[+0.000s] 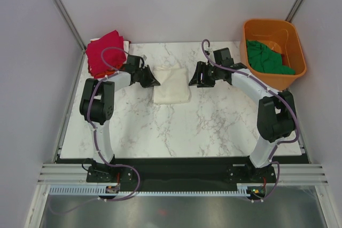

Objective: Fold and stack the t-shirts
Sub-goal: Neatly place the folded tshirt to the corner

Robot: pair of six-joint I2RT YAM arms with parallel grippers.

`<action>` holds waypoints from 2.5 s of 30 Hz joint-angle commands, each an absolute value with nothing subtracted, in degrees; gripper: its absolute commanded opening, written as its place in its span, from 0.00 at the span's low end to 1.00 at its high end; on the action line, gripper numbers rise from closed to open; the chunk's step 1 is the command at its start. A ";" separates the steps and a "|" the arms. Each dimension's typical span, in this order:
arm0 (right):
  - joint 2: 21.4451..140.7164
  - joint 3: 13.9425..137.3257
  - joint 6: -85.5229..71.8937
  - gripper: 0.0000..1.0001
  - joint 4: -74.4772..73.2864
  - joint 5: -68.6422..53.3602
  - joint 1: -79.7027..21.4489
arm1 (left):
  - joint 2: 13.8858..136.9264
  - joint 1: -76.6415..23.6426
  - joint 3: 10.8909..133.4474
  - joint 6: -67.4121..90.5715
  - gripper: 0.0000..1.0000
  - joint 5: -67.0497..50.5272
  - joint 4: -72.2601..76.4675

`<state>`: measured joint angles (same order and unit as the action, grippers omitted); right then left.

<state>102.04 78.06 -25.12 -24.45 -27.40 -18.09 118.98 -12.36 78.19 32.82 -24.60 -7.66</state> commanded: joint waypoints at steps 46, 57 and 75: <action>92.81 74.53 -25.66 0.62 -19.87 -31.90 -17.40 | 127.52 -1.76 131.47 25.58 0.02 -34.19 -37.26; 92.81 74.53 -25.93 0.62 -19.42 -32.34 -17.40 | 134.21 -0.44 147.83 30.94 0.02 -39.21 -37.36; 93.16 73.83 -27.77 0.62 -17.23 -34.45 -17.31 | 129.20 17.48 148.54 42.09 0.02 -49.47 -24.18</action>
<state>95.04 74.26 -27.20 -19.97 -32.80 -17.45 133.29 15.99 144.59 35.16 -41.80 -33.17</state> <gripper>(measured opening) 0.622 0.052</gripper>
